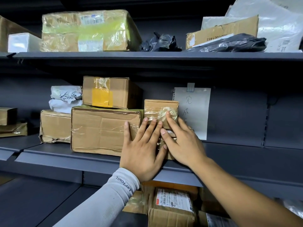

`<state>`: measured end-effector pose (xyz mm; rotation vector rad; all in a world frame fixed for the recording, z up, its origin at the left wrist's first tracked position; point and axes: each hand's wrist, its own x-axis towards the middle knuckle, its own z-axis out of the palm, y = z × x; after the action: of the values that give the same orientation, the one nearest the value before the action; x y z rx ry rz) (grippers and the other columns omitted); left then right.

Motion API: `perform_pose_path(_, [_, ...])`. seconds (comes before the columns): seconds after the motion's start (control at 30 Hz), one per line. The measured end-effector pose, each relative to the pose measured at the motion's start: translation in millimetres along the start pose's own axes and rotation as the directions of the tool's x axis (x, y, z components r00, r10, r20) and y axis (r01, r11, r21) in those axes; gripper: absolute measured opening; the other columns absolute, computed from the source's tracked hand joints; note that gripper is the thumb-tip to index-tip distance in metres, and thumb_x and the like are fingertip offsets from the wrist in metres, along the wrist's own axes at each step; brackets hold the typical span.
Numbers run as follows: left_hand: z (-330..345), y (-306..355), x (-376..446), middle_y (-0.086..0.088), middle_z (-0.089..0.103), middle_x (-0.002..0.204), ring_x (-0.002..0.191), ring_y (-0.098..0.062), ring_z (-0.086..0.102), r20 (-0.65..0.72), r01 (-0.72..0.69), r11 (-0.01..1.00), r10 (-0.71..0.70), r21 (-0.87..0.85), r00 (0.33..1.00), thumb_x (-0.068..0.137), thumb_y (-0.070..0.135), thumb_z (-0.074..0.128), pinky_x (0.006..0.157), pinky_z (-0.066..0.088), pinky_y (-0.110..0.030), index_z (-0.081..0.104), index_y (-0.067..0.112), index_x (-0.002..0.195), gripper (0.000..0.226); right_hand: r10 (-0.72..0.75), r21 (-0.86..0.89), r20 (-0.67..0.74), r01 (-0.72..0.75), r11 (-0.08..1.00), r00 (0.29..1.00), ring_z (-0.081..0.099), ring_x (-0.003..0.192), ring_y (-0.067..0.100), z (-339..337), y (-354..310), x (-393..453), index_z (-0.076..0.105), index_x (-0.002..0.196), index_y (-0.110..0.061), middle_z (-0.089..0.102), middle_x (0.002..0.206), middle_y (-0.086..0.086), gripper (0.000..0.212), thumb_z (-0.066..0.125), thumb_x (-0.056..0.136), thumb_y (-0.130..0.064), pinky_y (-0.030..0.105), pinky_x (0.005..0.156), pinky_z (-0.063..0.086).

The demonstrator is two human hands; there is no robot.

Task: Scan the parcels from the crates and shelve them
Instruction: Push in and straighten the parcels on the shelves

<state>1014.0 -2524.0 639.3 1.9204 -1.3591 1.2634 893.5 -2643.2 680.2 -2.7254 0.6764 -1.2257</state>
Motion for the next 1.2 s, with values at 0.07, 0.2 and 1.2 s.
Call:
perform_pose_path(0.07, [1, 1, -2, 0.003, 0.029, 0.169, 0.16, -0.02, 0.011, -0.015, 0.009, 1.0, -0.009, -0.001, 1.0, 0.105, 0.056, 0.025, 0.123, 0.002, -0.07, 0.031, 0.021, 0.163, 0.068, 0.002, -0.06, 0.013, -0.001, 0.998, 1.0, 0.018, 0.158, 0.023, -1, -1, -1, -0.005, 0.157, -0.061, 0.01, 0.174, -0.007, 0.067, 0.022, 0.098, -0.074, 0.045, 0.119, 0.036])
perform_pose_path(0.2, [2, 3, -4, 0.0, 0.032, 0.167, 0.159, -0.021, 0.016, -0.041, 0.02, 1.0, -0.019, 0.012, 0.999, 0.102, 0.053, 0.032, 0.122, 0.006, -0.071, 0.034, 0.017, 0.162, 0.07, 0.0, -0.155, 0.027, 0.005, 0.988, 1.0, 0.016, 0.158, 0.022, -4, -1, 0, -0.009, 0.159, -0.055, 0.012, 0.174, -0.005, 0.077, 0.033, 0.097, -0.072, 0.043, 0.116, 0.037])
perform_pose_path(1.2, [2, 1, -6, -0.003, 0.031, 0.168, 0.16, -0.023, 0.015, 0.007, 0.027, 1.0, -0.028, 0.014, 1.0, 0.095, 0.05, 0.038, 0.122, 0.005, -0.07, 0.033, 0.016, 0.162, 0.075, 0.129, -0.36, 0.403, 0.028, 0.932, 0.906, -0.011, 0.16, 0.032, -46, -5, 24, -0.022, 0.153, -0.06, -0.021, 0.172, -0.007, 0.113, 0.044, 0.071, -0.1, 0.057, 0.12, 0.026])
